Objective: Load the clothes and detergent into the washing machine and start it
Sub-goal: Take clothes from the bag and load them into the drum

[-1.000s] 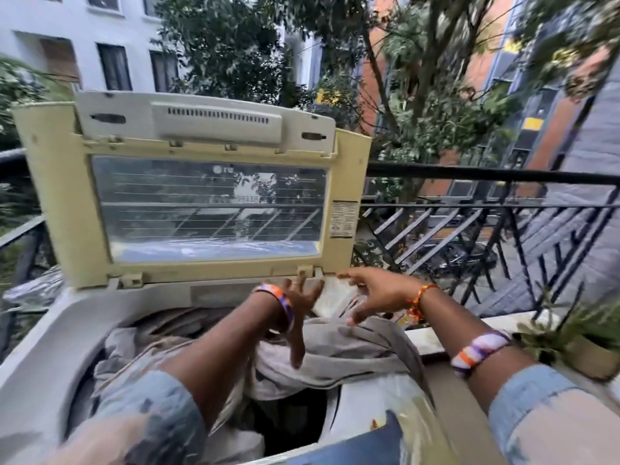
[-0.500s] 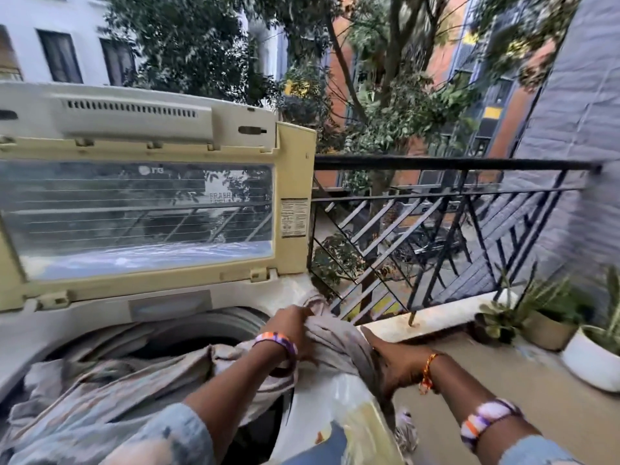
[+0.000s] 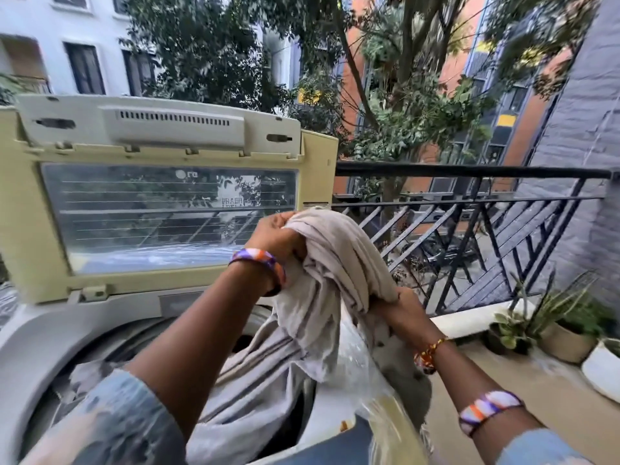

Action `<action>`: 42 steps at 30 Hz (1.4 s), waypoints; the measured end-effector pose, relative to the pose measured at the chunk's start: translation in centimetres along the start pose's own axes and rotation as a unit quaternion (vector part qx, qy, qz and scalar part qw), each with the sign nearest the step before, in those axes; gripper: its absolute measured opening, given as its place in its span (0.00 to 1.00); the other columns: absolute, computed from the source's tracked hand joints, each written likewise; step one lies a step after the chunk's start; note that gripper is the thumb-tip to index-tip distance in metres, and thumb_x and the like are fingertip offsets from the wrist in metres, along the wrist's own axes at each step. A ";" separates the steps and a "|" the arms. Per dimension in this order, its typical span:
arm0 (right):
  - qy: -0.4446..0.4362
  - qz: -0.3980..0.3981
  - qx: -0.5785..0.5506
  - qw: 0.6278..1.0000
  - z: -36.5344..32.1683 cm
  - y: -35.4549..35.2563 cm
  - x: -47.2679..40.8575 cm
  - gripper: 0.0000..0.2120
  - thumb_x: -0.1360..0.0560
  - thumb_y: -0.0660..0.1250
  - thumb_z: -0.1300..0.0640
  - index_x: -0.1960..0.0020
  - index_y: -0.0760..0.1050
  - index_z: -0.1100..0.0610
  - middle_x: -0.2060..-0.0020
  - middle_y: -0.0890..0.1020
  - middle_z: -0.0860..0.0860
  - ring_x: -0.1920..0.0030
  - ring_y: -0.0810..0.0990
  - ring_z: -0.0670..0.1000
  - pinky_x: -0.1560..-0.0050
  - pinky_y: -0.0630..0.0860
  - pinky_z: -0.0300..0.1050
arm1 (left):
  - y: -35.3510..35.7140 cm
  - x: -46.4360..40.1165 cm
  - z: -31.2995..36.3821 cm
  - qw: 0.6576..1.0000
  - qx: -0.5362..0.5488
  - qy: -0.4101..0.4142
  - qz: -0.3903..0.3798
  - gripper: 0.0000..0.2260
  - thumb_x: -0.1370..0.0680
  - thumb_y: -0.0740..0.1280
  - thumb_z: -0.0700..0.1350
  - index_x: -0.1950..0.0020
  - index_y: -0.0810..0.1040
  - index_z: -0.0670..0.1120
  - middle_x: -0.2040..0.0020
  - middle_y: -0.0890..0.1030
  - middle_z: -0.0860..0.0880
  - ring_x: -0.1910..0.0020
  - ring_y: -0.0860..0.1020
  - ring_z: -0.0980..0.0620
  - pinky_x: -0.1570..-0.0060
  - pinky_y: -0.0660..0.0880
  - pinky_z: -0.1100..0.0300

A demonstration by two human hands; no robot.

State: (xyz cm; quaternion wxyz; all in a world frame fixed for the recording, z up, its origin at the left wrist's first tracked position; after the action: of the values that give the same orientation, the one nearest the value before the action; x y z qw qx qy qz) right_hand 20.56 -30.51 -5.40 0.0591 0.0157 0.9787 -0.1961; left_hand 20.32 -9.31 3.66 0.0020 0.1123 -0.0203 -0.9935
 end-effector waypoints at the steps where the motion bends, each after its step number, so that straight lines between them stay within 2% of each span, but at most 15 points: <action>1: -0.016 0.021 0.000 1.000 -0.7 -0.1 -0.3 0.07 0.37 0.73 0.64 0.60 0.79 0.64 0.66 0.81 0.58 0.65 0.75 0.51 0.64 0.74 0.48 | -1.0 0.1 -0.1 1.000 -0.011 0.002 0.005 0.23 0.48 0.56 0.32 0.61 0.80 0.47 0.78 0.77 0.57 0.74 0.73 0.57 0.75 0.69 0.71; 6: -0.077 0.115 0.031 0.990 -5.2 0.4 -1.4 0.03 0.33 0.67 0.64 0.65 0.77 0.60 0.67 0.80 0.59 0.65 0.75 0.54 0.65 0.72 0.53 | -7.8 1.6 -1.5 0.976 -0.215 -0.004 -0.019 0.23 0.45 0.65 0.35 0.53 0.81 0.49 0.71 0.80 0.58 0.68 0.74 0.62 0.70 0.72 0.69; 9: -0.136 0.091 0.147 0.976 -8.6 1.5 -1.1 0.05 0.33 0.66 0.61 0.67 0.75 0.58 0.66 0.81 0.57 0.64 0.77 0.55 0.63 0.75 0.50 | -10.0 3.3 -2.3 0.861 -0.489 -0.058 -0.124 0.16 0.32 0.73 0.39 0.45 0.79 0.46 0.55 0.80 0.50 0.53 0.72 0.60 0.66 0.64 0.64; 12: -0.185 0.058 0.267 0.944 -12.0 4.3 -0.5 0.04 0.34 0.64 0.58 0.68 0.72 0.56 0.65 0.80 0.55 0.60 0.79 0.57 0.62 0.76 0.47 | -11.3 4.9 -1.4 0.753 -0.596 -0.113 -0.255 0.30 0.34 0.76 0.47 0.34 0.71 0.50 0.43 0.76 0.55 0.44 0.73 0.58 0.50 0.67 0.68; 13: -0.194 0.050 0.288 0.937 -12.9 5.4 -0.3 0.03 0.33 0.64 0.58 0.65 0.74 0.57 0.63 0.81 0.56 0.58 0.79 0.57 0.60 0.78 0.48 | -11.9 5.1 -0.9 0.762 -0.587 -0.110 -0.251 0.42 0.38 0.78 0.54 0.28 0.63 0.51 0.35 0.73 0.53 0.38 0.72 0.57 0.42 0.67 0.66; 15: -0.219 0.039 0.324 0.919 -14.2 7.5 0.0 0.04 0.33 0.65 0.58 0.60 0.75 0.58 0.59 0.82 0.56 0.56 0.79 0.58 0.58 0.78 0.49 | -12.2 5.5 0.3 0.855 -0.479 -0.051 -0.195 0.67 0.53 0.73 0.71 0.23 0.46 0.49 0.26 0.62 0.48 0.29 0.64 0.54 0.32 0.61 0.64; 17: -0.254 0.002 0.349 0.902 -15.3 9.7 0.6 0.07 0.32 0.66 0.54 0.58 0.75 0.58 0.57 0.82 0.55 0.54 0.79 0.58 0.59 0.76 0.47 | -11.5 5.9 1.1 0.908 -0.390 0.048 -0.146 0.72 0.58 0.70 0.74 0.24 0.38 0.48 0.24 0.55 0.47 0.25 0.56 0.54 0.28 0.54 0.63; 20: -0.288 -0.050 0.355 0.888 -16.5 12.6 1.8 0.08 0.34 0.67 0.51 0.61 0.69 0.52 0.56 0.82 0.55 0.53 0.79 0.57 0.60 0.70 0.44 | -10.0 5.7 1.0 0.897 -0.413 0.086 -0.129 0.62 0.44 0.81 0.50 0.24 0.41 0.46 0.25 0.59 0.44 0.25 0.58 0.51 0.31 0.56 0.67; 23: -0.315 -0.071 0.313 0.893 -16.9 13.8 2.5 0.10 0.36 0.68 0.49 0.57 0.75 0.50 0.54 0.83 0.54 0.52 0.80 0.57 0.55 0.75 0.45 | -11.0 5.0 0.1 0.899 -0.422 0.096 -0.059 0.41 0.46 0.69 0.53 0.34 0.72 0.44 0.41 0.80 0.41 0.44 0.77 0.52 0.42 0.73 0.56; 25: -0.292 -0.146 0.271 0.906 -16.1 13.4 2.4 0.23 0.36 0.73 0.47 0.43 0.75 0.50 0.45 0.81 0.52 0.44 0.78 0.52 0.42 0.75 0.48 | -12.8 4.7 -0.4 0.907 -0.412 0.087 -0.010 0.26 0.44 0.64 0.47 0.47 0.81 0.41 0.53 0.84 0.38 0.57 0.76 0.56 0.52 0.76 0.51; 28: -0.204 -0.234 0.364 0.878 -12.4 11.2 1.8 0.55 0.42 0.76 0.39 0.26 0.46 0.43 0.25 0.54 0.49 0.26 0.54 0.51 0.26 0.56 0.56 | -15.4 4.1 -1.0 0.926 -0.367 0.051 0.076 0.21 0.42 0.63 0.43 0.52 0.82 0.42 0.56 0.85 0.42 0.59 0.74 0.58 0.59 0.74 0.59; 30: -0.129 -0.230 0.421 0.868 -8.4 9.3 1.1 0.60 0.44 0.75 0.36 0.28 0.36 0.36 0.24 0.42 0.48 0.24 0.42 0.53 0.26 0.49 0.62 | -17.0 3.8 -0.9 0.938 -0.316 0.042 0.136 0.17 0.41 0.62 0.43 0.56 0.82 0.45 0.60 0.83 0.44 0.60 0.74 0.59 0.58 0.73 0.61; 33: -0.084 -0.216 0.397 0.888 -3.0 7.2 1.3 0.47 0.37 0.75 0.44 0.33 0.44 0.30 0.24 0.50 0.53 0.24 0.51 0.54 0.27 0.56 0.50 | -18.7 3.6 -0.8 0.948 -0.270 0.046 0.160 0.15 0.38 0.64 0.42 0.54 0.83 0.43 0.58 0.84 0.43 0.58 0.76 0.56 0.57 0.77 0.63; 36: -0.095 -0.180 0.358 0.911 -1.0 7.1 2.0 0.31 0.31 0.69 0.57 0.33 0.63 0.38 0.30 0.67 0.51 0.31 0.67 0.51 0.35 0.66 0.42 | -19.6 3.8 -1.2 0.936 -0.321 0.039 0.137 0.10 0.32 0.67 0.37 0.52 0.82 0.40 0.60 0.80 0.46 0.62 0.74 0.62 0.69 0.70 0.72; 42: -0.045 0.003 0.359 0.932 -2.4 8.6 0.2 0.13 0.28 0.62 0.60 0.47 0.78 0.49 0.54 0.83 0.56 0.53 0.81 0.59 0.57 0.76 0.48 | -21.0 4.3 -2.8 0.823 -0.554 -0.102 -0.072 0.14 0.30 0.71 0.39 0.45 0.79 0.39 0.47 0.82 0.43 0.50 0.73 0.57 0.56 0.67 0.65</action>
State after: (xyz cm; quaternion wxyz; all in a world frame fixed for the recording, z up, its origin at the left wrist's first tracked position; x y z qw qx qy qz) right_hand 20.56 -21.66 -6.55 0.0941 0.0304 0.8395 -0.5344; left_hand 16.74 11.57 -0.88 -0.0095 -0.0086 0.5420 -0.8403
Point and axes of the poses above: each hand's wrist, its own x-axis away from the middle knuckle, its own y-axis out of the palm, z = x × y, the point moved 1 cm from there along -x, towards the middle knuckle
